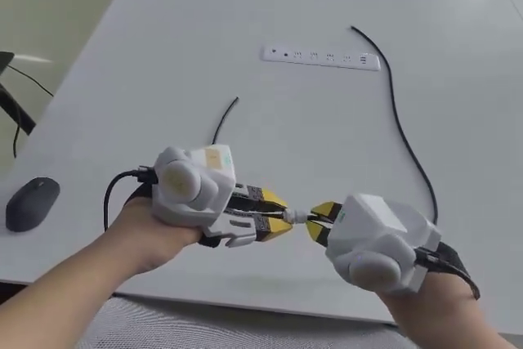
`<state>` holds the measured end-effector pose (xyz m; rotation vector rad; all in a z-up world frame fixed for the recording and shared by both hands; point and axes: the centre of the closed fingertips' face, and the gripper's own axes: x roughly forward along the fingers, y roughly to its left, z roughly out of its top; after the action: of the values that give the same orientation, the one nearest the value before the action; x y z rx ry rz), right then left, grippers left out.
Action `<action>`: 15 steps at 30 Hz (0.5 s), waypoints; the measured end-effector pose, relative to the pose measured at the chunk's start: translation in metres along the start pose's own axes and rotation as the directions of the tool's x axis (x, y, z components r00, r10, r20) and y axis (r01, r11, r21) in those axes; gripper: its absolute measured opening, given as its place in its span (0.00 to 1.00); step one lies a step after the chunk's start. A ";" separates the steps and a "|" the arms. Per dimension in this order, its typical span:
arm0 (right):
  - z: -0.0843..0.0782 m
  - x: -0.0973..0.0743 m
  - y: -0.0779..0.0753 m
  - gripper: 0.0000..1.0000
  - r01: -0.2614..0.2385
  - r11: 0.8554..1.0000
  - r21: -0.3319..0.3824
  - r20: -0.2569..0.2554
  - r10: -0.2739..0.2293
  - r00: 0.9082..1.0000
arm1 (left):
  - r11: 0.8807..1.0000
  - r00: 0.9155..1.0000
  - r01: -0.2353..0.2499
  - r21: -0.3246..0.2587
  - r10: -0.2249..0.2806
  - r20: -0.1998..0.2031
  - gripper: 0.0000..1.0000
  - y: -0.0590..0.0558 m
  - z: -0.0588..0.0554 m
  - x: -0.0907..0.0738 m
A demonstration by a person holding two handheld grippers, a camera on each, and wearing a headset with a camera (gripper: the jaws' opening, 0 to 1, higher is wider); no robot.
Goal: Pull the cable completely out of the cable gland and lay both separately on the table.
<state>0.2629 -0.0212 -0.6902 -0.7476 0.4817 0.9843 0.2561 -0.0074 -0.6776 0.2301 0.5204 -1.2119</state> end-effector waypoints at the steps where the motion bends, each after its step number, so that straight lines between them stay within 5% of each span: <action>1: 0.000 0.000 0.000 0.02 -0.001 1.000 0.003 0.000 0.001 1.000 | 1.000 1.000 0.000 0.001 0.000 -0.001 0.15 0.000 0.000 0.000; 15: -0.006 0.003 -0.008 0.01 0.010 0.995 0.102 -0.003 -0.009 1.000 | 1.000 1.000 -0.007 -0.018 0.007 0.009 0.15 0.006 0.000 -0.001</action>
<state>0.2712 -0.0268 -0.6935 -0.6588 0.5260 0.9431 0.2617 -0.0044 -0.6784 0.2112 0.5221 -1.2002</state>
